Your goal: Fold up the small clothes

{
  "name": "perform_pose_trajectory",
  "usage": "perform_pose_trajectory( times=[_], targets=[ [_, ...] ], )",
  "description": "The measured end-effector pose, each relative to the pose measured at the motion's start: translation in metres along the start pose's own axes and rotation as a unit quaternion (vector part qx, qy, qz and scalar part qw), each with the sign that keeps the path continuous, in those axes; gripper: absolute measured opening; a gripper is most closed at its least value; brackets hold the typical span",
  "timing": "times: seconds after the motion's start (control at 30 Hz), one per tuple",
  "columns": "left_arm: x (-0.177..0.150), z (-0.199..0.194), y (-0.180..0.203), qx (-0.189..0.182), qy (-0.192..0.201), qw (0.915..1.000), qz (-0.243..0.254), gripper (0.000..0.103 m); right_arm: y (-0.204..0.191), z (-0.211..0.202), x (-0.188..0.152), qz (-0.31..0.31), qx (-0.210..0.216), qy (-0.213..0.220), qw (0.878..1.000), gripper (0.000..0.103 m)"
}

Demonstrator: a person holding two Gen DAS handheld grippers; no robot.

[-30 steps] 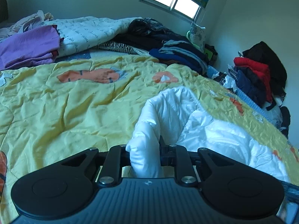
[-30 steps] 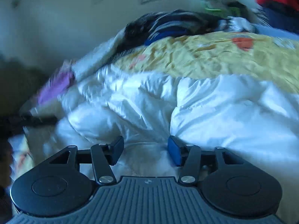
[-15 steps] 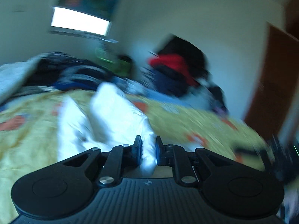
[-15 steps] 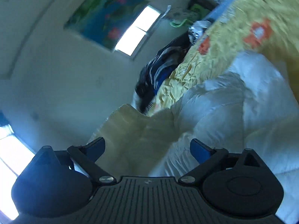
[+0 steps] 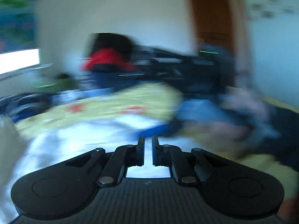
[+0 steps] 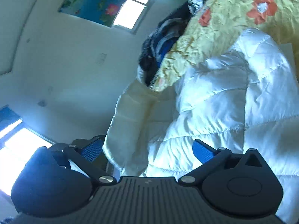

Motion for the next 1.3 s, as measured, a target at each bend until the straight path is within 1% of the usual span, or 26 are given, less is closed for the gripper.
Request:
perform_pose_trajectory(
  times=[0.03,0.07,0.1,0.13,0.17,0.2,0.23,0.27,0.3,0.33,0.37,0.4,0.47,0.57,0.63,0.67,0.7,0.73,0.77,0.8,0.87,0.97,1.03,1.1,1.2,1.3],
  targets=[
    [0.0,-0.003,-0.028,0.049,0.004,0.9985,-0.025,0.013,0.0,-0.001,-0.001,-0.002,0.0,0.002,1.0,0.102],
    [-0.002,-0.009,-0.059,0.104,0.005,0.9932,-0.054,0.022,0.001,-0.002,-0.003,-0.001,0.0,0.003,1.0,0.103],
    [-0.007,-0.018,-0.092,0.16,0.008,0.9828,-0.093,0.037,0.003,-0.001,-0.004,0.003,0.0,0.002,1.0,0.102],
    [-0.013,-0.031,-0.127,0.211,0.012,0.9665,-0.146,0.049,0.003,0.0,-0.005,0.005,0.002,0.001,1.0,0.102],
    [-0.021,-0.046,-0.16,0.251,0.016,0.9448,-0.21,0.075,0.004,0.001,-0.006,0.006,0.004,0.0,1.0,0.103],
    [-0.031,-0.065,-0.19,0.281,0.027,0.9171,-0.282,0.085,0.006,0.005,-0.006,0.005,0.007,-0.002,1.0,0.102],
    [-0.04,-0.082,-0.217,0.299,0.045,0.8854,-0.353,0.085,0.007,0.006,-0.007,0.004,0.01,-0.004,1.0,0.102],
    [-0.049,-0.094,-0.238,0.306,0.056,0.8577,-0.409,0.085,0.009,0.008,-0.008,0.006,0.011,-0.005,1.0,0.102],
    [-0.056,-0.1,-0.255,0.315,0.057,0.835,-0.448,0.085,0.015,0.013,-0.008,0.012,0.009,-0.006,1.0,0.102],
    [-0.061,-0.102,-0.269,0.316,0.054,0.82,-0.474,0.085,0.02,0.016,-0.009,0.019,0.007,-0.007,1.0,0.102],
    [-0.064,-0.099,-0.278,0.305,0.048,0.81,-0.499,0.085,0.024,0.02,-0.01,0.024,0.005,-0.007,1.0,0.103],
    [-0.064,-0.091,-0.285,0.284,0.043,0.8044,-0.52,0.085,0.029,0.024,-0.011,0.03,0.002,-0.008,1.0,0.103],
    [-0.066,-0.075,-0.297,0.256,0.041,0.7989,-0.543,0.085,0.037,0.03,-0.015,0.034,0.001,-0.011,0.999,0.103],
    [-0.065,-0.051,-0.313,0.253,0.034,0.7901,-0.557,0.085,0.048,0.032,-0.02,0.043,0.013,-0.004,0.999,0.103],
    [-0.067,-0.041,-0.324,0.25,0.035,0.7857,-0.565,0.084,0.056,0.028,-0.022,0.053,0.041,0.014,0.998,0.103],
    [-0.068,-0.036,-0.324,0.248,0.031,0.7873,-0.564,0.082,0.059,0.025,-0.023,0.059,0.056,0.026,0.996,0.102],
    [-0.068,-0.032,-0.322,0.248,0.03,0.7884,-0.562,0.061,0.061,0.021,-0.023,0.063,0.072,0.039,0.995,0.1],
    [-0.065,-0.029,-0.317,0.244,0.03,0.7923,-0.558,0.048,0.064,0.017,-0.024,0.07,0.083,0.048,0.993,0.099],
    [-0.06,-0.025,-0.31,0.236,0.026,0.8014,-0.549,0.027,0.068,0.014,-0.024,0.077,0.092,0.058,0.991,0.096],
    [-0.052,-0.025,-0.302,0.235,0.026,0.8132,-0.532,0.018,0.072,0.011,-0.025,0.085,0.101,0.069,0.989,0.092],
    [-0.03,-0.023,-0.285,0.244,0.03,0.8508,-0.464,0.014,0.078,0.007,-0.028,0.093,0.113,0.083,0.986,0.087],
    [0.007,-0.023,-0.246,0.262,0.044,0.8995,-0.347,0.014,0.082,0.003,-0.029,0.102,0.14,0.102,0.98,0.086],
    [0.032,-0.02,-0.209,0.236,0.061,0.9287,-0.279,0.014,0.083,0.003,-0.03,0.103,0.146,0.102,0.979,0.086],
    [0.052,-0.014,-0.161,0.19,0.071,0.9552,-0.216,0.014,0.084,0.005,-0.032,0.099,0.144,0.101,0.979,0.086],
    [0.06,-0.002,-0.085,0.104,0.065,0.9813,-0.148,0.014,0.083,0.007,-0.032,0.1,0.146,0.103,0.979,0.086],
    [0.038,0.015,-0.014,0.011,0.02,0.9951,-0.097,0.014,0.088,0.002,-0.027,0.132,0.173,0.121,0.968,0.089]
  ],
)
Point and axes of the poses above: each gripper's, at about its wrist camera, not at the fingertips, and z roughly the way its jaws point, y to its right, x to its top, the point moved 10 cm from there along z, roughly the way its jaws point, and after that the axes turned 15 degrees about -z, right-handed, at the moved point
